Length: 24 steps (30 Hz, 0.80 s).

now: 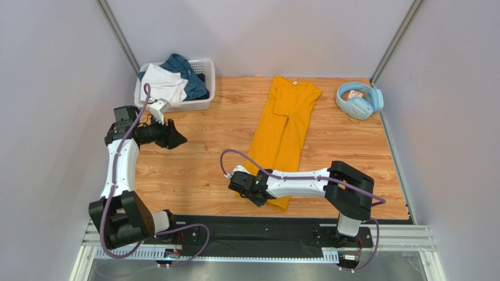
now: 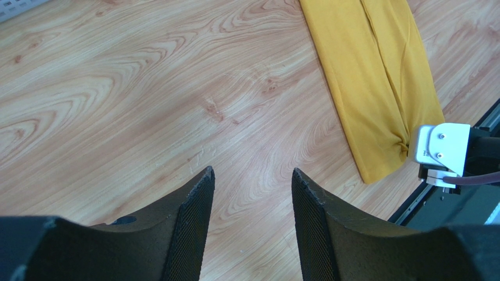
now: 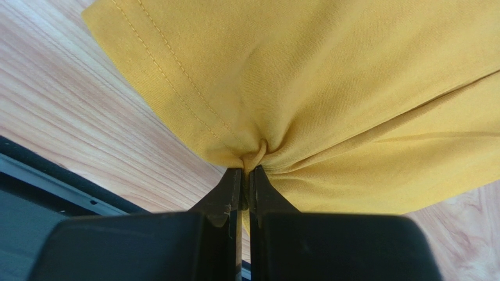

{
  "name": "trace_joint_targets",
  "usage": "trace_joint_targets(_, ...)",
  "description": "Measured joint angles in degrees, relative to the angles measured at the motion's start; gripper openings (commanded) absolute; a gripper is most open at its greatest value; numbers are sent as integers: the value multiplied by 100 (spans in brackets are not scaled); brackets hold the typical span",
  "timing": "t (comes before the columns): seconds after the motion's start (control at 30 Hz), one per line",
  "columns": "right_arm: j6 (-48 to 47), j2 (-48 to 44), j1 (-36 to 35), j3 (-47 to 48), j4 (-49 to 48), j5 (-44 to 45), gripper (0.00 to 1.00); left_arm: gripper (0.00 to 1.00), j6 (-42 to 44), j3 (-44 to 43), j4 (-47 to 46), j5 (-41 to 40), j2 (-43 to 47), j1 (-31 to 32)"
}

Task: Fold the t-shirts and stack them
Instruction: Fold the tshirt

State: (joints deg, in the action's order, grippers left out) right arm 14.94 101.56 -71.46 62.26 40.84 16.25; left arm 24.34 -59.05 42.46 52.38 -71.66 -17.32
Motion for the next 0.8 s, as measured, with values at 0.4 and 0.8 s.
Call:
trace_joint_targets(0.4,634,-721,-629,66,645,-1174,0,59,13,-68,146,24,219,0)
trace_joint_targets(0.8,1067,-1370,-1027,824,1821,-793,0,59,17,-157,192,127,251,0)
